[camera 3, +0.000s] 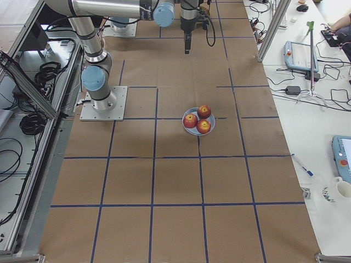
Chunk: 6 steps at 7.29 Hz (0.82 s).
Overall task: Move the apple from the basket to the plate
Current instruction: 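Lower the left gripper into the basket onto the yellow-red apple and close, then lift the apple with the left gripper and carry it toward the table center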
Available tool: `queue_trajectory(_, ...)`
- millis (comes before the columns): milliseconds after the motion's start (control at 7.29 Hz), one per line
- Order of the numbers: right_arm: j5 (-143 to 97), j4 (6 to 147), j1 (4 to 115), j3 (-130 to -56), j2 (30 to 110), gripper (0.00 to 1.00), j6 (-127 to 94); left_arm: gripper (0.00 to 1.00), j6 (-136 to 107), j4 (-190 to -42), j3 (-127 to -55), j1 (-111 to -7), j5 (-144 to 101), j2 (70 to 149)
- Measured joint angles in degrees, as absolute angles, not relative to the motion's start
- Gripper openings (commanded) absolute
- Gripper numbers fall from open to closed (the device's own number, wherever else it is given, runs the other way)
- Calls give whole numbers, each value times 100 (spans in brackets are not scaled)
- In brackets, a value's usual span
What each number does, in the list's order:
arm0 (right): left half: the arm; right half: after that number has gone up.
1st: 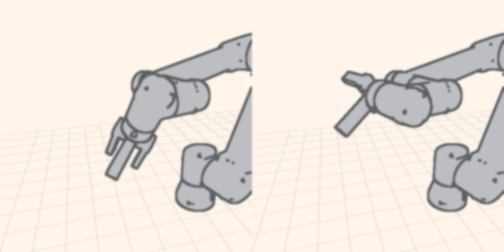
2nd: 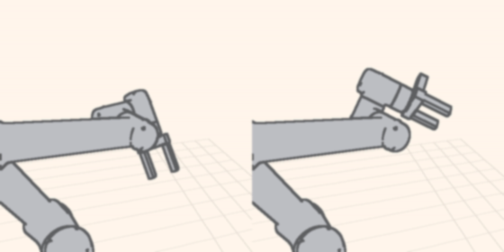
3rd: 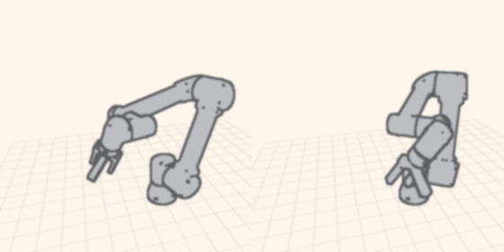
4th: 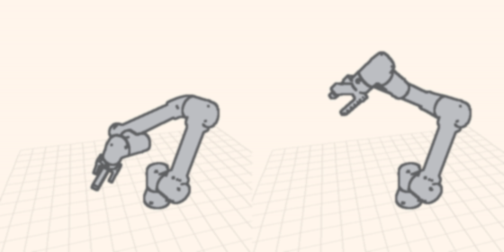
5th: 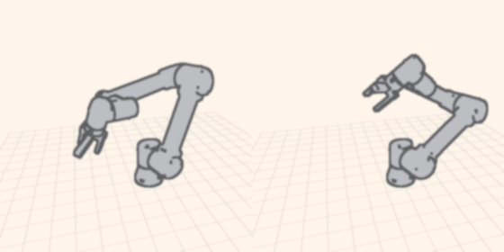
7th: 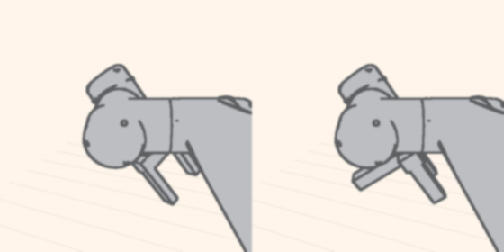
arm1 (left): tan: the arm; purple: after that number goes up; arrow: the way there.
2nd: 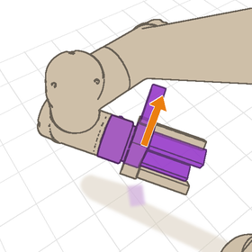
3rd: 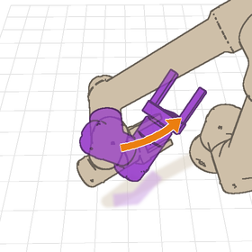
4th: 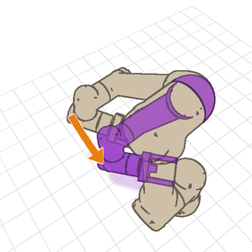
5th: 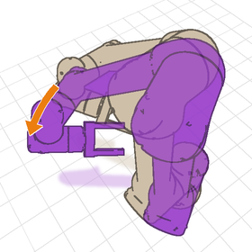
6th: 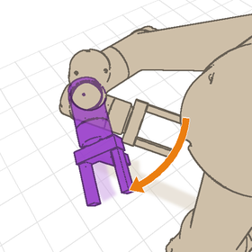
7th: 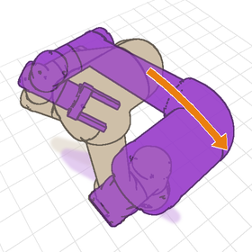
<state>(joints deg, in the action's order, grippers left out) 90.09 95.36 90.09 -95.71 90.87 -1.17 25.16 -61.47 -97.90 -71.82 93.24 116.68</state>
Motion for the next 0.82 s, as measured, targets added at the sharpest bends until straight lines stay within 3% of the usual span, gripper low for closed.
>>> queue_trajectory(274,9009,9536,9009,-9571,9085,100,-115,0,1991,-6470,-9658,-7365,9344,11301)
queue_trajectory(823,9009,9536,9009,-9571,9079,100,-114,0,-262,-6957,-9603,-9125,9357,10695)
